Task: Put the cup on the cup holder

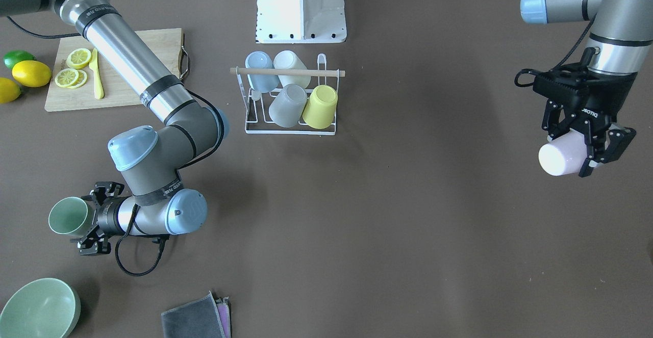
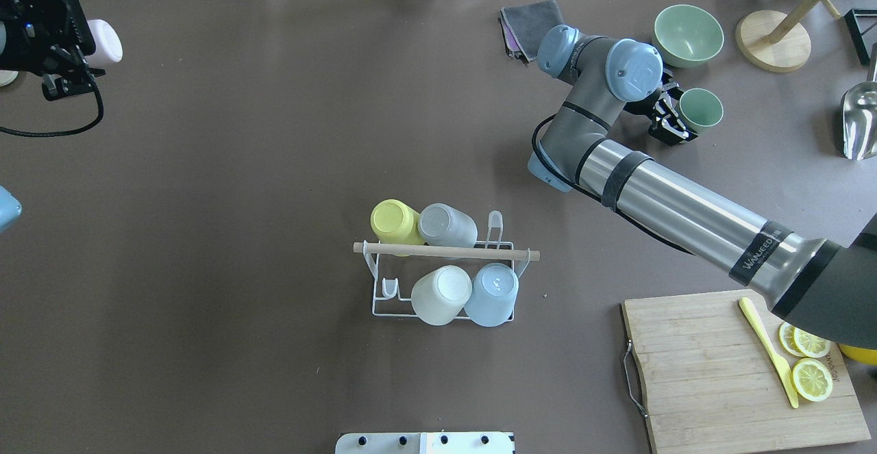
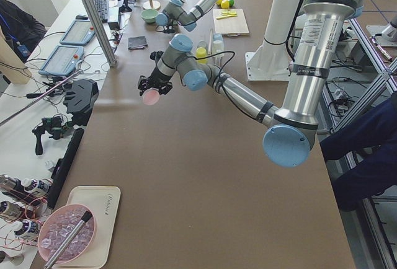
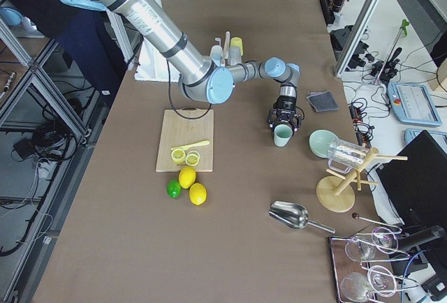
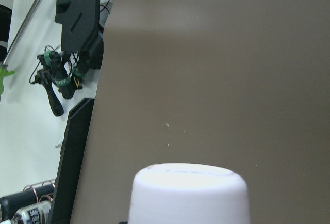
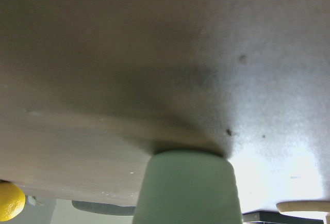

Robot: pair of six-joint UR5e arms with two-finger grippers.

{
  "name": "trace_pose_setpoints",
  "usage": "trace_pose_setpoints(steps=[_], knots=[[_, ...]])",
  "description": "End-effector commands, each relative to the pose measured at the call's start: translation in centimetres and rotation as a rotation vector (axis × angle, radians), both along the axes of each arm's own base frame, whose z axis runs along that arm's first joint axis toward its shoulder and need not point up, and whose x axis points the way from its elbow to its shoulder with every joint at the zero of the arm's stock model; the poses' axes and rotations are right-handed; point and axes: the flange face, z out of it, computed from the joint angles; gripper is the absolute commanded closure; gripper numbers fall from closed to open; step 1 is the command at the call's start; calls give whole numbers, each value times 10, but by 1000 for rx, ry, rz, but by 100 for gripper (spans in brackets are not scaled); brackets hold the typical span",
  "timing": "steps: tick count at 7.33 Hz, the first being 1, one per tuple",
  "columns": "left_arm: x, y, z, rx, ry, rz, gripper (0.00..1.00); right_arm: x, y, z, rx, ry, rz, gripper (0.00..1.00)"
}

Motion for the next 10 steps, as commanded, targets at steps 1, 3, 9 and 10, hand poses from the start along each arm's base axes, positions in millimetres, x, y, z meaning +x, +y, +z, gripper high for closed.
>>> trace_pose_setpoints(steps=[1,3,9,10], knots=[[4,7,-17,139,245,-21,37,0,1,0,-3,1,0,31],[13,33,-47,321,459,11,38,2,1,-12,0,-4,3,48],[123,189,-109,379,1163,427,38,89,36,-131,69,-349,124,50],[151,215,-116,294,1245,509,38,101,52,-146,49,-457,168,51]])
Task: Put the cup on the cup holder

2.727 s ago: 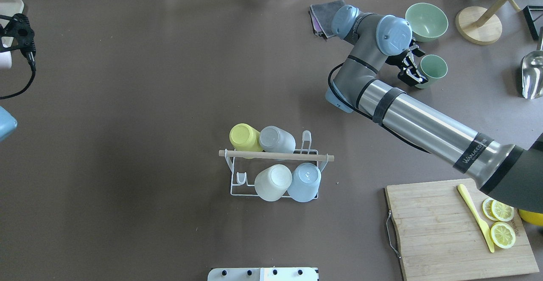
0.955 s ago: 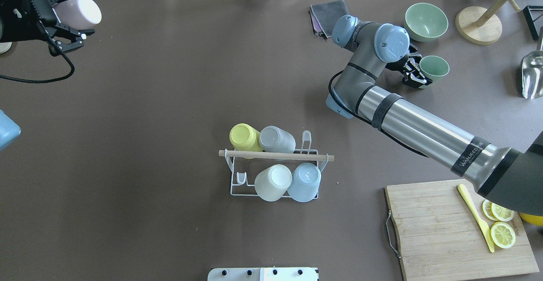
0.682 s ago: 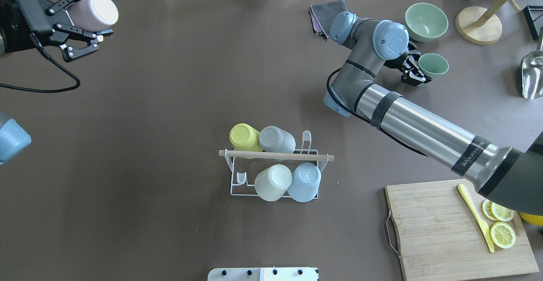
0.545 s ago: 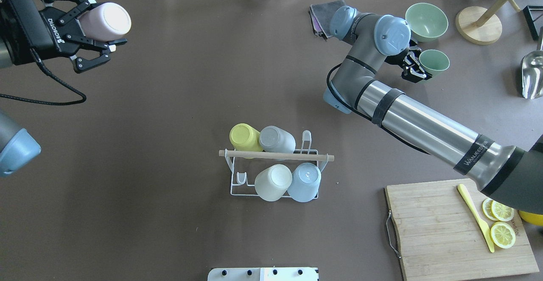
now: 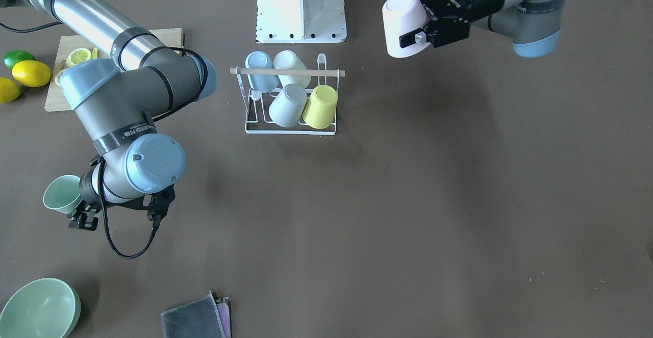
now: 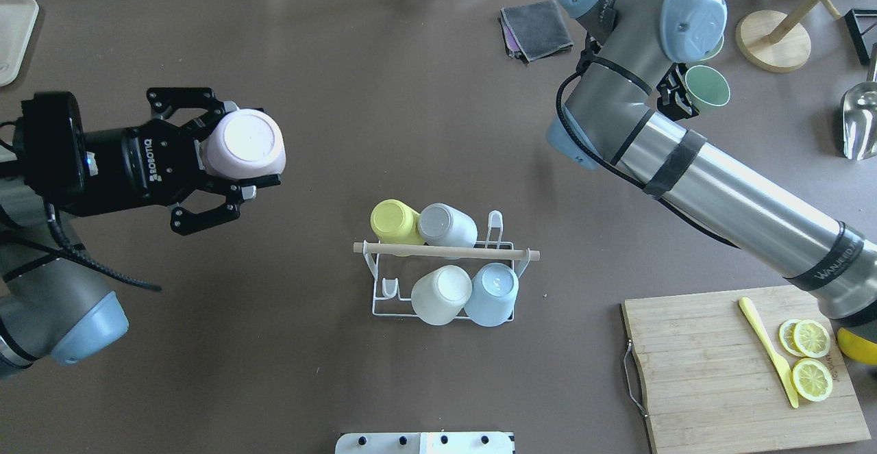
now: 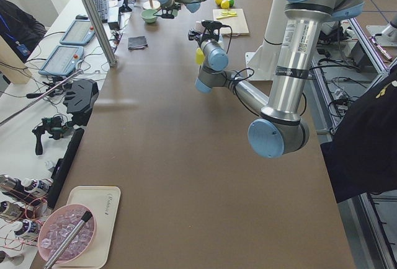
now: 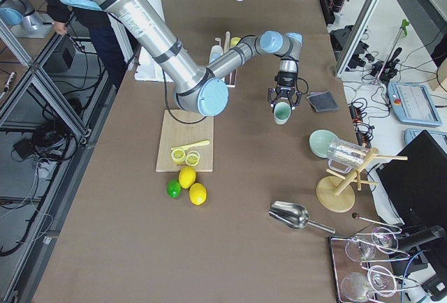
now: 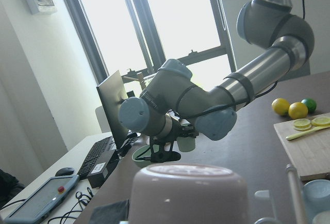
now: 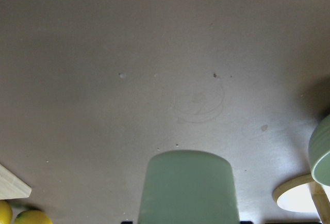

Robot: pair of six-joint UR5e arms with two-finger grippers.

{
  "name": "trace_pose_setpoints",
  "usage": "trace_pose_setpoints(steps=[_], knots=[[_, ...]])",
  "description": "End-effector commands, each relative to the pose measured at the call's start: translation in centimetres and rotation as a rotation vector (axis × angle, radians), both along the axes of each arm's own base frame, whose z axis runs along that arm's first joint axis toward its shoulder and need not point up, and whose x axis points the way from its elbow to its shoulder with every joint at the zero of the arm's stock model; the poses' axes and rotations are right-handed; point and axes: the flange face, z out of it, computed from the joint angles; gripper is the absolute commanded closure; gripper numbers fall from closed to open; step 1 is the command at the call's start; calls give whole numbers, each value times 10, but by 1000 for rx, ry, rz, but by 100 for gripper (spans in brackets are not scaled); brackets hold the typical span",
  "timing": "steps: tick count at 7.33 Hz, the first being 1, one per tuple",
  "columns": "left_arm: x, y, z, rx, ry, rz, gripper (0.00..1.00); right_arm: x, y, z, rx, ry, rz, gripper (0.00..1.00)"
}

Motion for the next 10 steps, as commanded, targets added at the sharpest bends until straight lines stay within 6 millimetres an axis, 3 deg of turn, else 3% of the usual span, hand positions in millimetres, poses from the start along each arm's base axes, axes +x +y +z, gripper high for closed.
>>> trace_pose_setpoints(steps=[1,2,3,4,5,7,10], knots=[[53,50,-17,-37,112,222,38,28,21,-30,-52,-247,83,52],[78,60,-26,-11,153,264,38,29,17,-32,-54,-377,93,52],[101,56,-32,20,184,272,38,29,24,-24,-89,-473,144,58],[119,51,-32,94,189,225,38,43,39,-41,-76,-562,163,58],[136,50,-23,156,194,189,38,52,41,-57,-93,-654,164,60],[154,56,-5,274,199,110,38,62,52,-42,-120,-864,269,59],[172,72,21,338,213,95,39,69,64,-75,-109,-1128,432,59]])
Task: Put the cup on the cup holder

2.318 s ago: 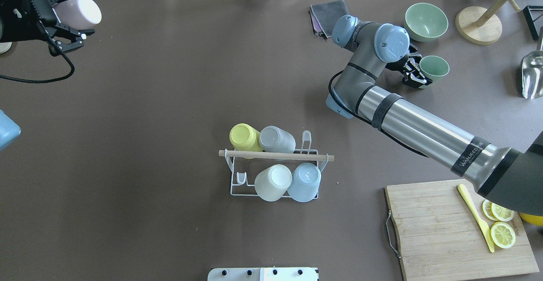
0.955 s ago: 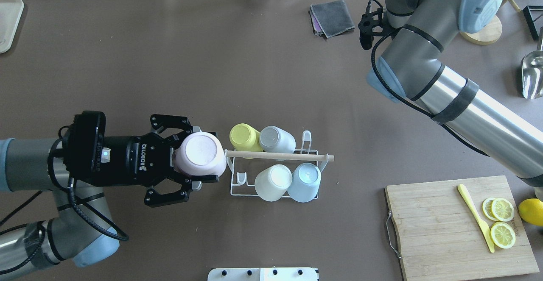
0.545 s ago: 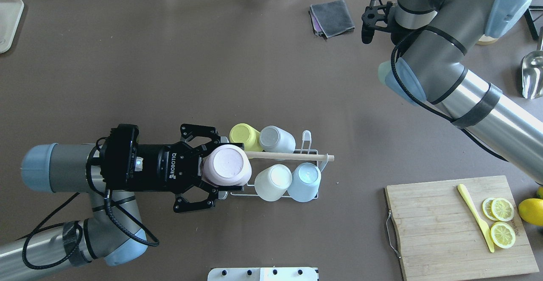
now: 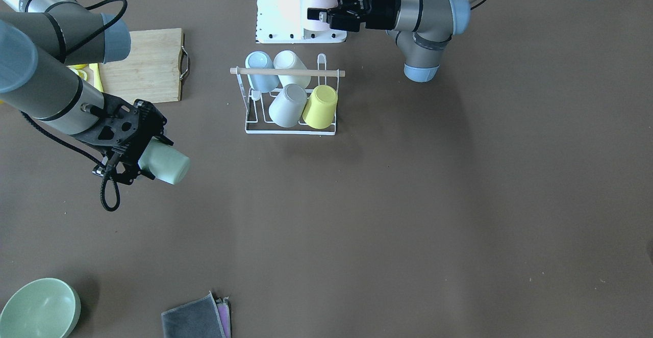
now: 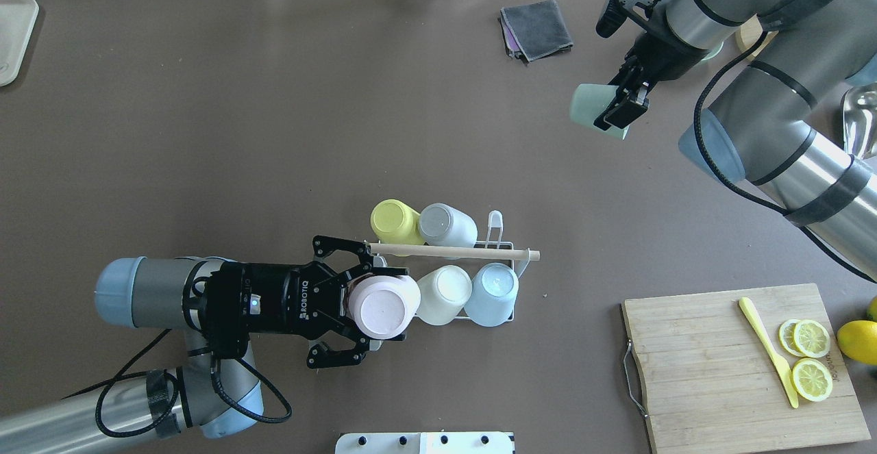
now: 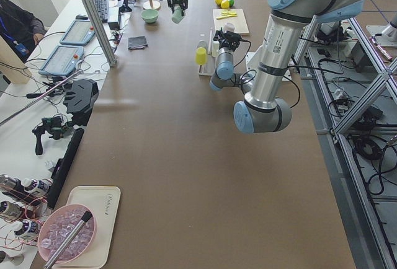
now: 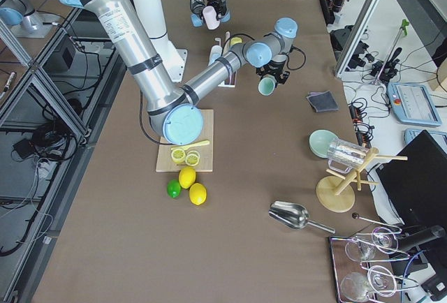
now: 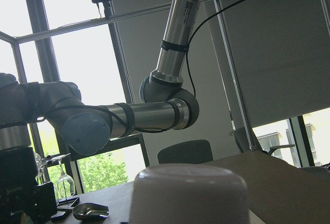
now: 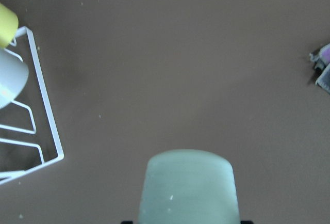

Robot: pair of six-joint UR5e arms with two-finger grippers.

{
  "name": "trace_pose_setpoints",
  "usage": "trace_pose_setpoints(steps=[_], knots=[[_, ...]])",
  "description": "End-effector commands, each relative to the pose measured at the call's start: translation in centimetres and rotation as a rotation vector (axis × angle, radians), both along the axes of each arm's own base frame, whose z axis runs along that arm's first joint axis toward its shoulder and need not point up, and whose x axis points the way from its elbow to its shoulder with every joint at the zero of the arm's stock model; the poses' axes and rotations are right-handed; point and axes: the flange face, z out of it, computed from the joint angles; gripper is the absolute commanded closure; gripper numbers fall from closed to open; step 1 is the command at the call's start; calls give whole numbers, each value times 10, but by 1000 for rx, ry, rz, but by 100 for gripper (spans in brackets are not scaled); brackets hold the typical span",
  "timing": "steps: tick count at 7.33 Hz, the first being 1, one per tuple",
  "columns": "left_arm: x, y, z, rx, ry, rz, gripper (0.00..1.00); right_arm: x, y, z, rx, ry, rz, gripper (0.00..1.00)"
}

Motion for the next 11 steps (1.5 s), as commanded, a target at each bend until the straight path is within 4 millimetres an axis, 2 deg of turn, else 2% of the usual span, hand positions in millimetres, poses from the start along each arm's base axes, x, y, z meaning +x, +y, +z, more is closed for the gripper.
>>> trace_pose_setpoints(steps=[1,3,5,6,7,11], knots=[[10,3,16,20,8,-7,39,9,14,-19,-28,-190,101,59],[22,1,21,11,-9,-2,39,18,30,-14,-2,-317,138,59],[26,0,27,1,-30,4,39,19,29,-9,25,-427,219,60],[26,-1,28,-7,-35,9,39,8,37,-9,28,-519,260,60],[27,-2,29,-22,-47,21,39,-3,49,2,37,-609,289,60],[31,-9,33,-47,-88,15,39,-55,118,6,93,-871,351,62]])
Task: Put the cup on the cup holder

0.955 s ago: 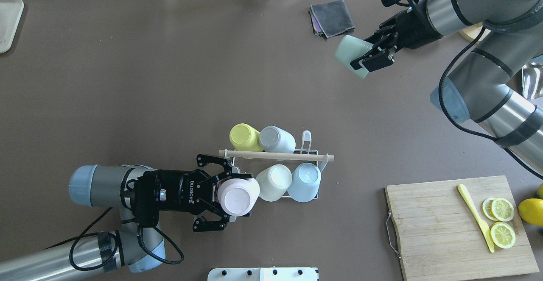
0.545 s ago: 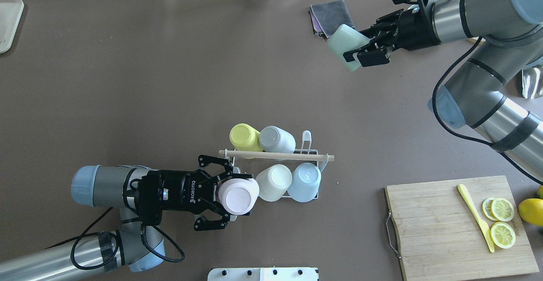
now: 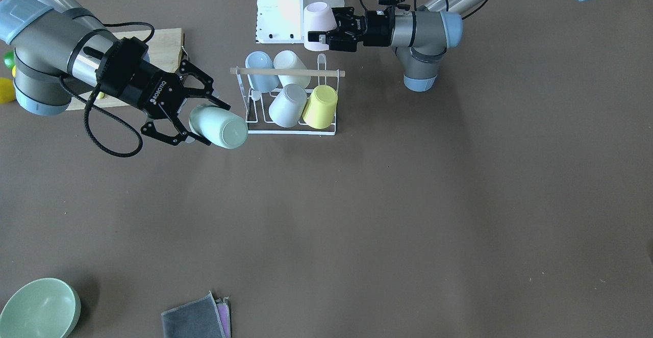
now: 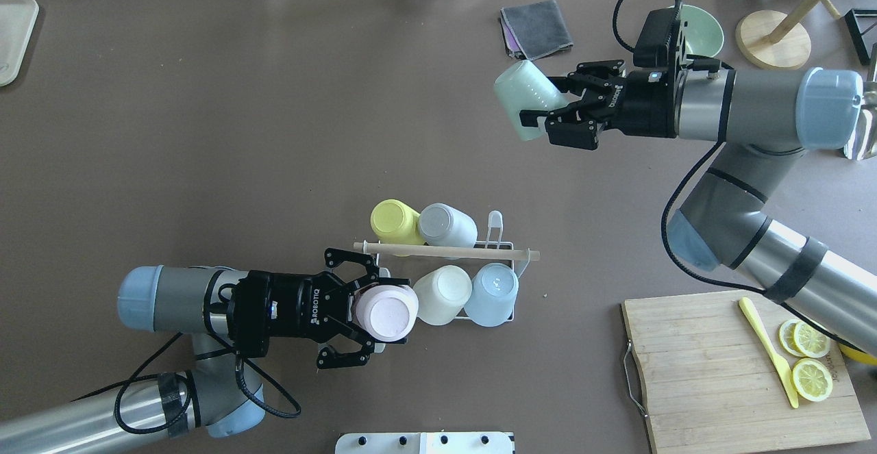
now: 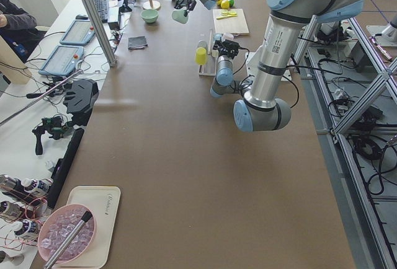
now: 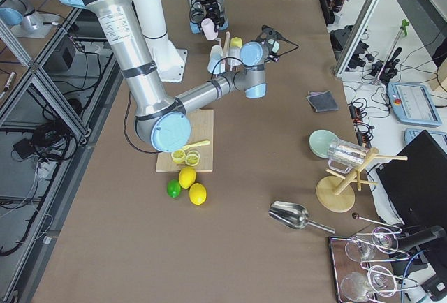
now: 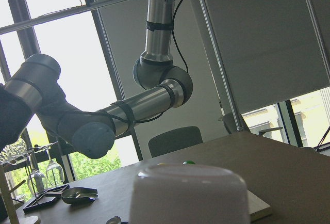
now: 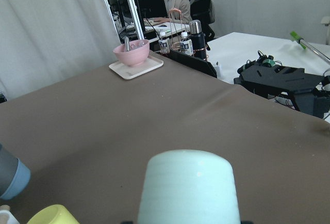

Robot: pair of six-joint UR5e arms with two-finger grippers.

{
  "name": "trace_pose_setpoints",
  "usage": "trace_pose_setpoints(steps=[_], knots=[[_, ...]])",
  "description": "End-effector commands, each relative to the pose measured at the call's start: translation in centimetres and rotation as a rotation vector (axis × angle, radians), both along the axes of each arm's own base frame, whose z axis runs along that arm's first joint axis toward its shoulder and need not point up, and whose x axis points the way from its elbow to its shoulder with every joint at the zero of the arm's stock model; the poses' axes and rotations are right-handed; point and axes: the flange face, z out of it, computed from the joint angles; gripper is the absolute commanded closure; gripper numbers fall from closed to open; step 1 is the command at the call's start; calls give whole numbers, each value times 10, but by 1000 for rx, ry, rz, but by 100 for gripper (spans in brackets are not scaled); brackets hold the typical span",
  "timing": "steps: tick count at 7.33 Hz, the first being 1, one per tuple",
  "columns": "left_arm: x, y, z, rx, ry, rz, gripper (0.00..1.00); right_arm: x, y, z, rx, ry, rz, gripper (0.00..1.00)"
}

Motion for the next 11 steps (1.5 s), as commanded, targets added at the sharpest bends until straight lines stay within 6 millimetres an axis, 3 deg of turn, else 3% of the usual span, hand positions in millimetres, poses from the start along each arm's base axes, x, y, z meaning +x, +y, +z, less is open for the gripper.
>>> trace_pose_setpoints(steps=[1,5,7,11], knots=[[1,-6,4,-9,-20,-12,39,-22,45,6,34,-118,12,65],[6,-11,7,-33,-47,-30,39,-56,93,27,109,-107,103,65],[9,-13,8,-41,-66,-35,39,-80,115,28,152,-84,170,64],[12,-17,9,-57,-84,-47,39,-79,116,25,195,-66,207,59]])
